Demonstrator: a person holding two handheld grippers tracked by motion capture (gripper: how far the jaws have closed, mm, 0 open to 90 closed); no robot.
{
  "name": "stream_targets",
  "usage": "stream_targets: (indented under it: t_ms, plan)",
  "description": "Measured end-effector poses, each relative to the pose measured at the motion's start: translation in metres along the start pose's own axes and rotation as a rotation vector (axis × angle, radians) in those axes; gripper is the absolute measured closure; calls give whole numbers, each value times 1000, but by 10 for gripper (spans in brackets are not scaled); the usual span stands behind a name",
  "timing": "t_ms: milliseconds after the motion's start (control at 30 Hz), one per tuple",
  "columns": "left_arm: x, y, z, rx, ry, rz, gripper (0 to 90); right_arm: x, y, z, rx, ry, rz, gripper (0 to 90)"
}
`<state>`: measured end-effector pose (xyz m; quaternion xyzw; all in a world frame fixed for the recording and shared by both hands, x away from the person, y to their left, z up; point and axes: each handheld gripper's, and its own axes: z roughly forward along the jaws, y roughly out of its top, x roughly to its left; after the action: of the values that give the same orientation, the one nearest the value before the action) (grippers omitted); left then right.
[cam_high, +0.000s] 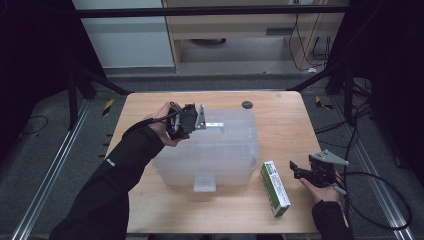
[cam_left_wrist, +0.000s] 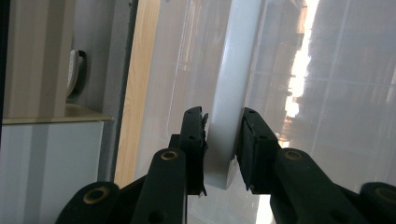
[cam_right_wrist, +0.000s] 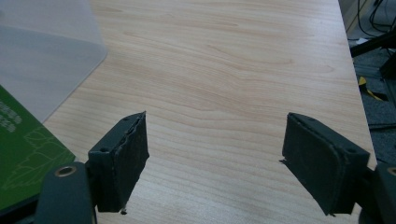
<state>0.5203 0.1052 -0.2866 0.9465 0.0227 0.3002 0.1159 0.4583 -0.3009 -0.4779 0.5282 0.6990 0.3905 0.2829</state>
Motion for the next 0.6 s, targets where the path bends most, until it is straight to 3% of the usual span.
stream_targets:
  t_ms: [300,600]
  plan:
    - [3,0,-1,0,-23,-5,733,9,16,-12,-45,58,3,293]
    - [7,1,0,9,-47,-4,735,23,36,-25,-72,136,-39,447]
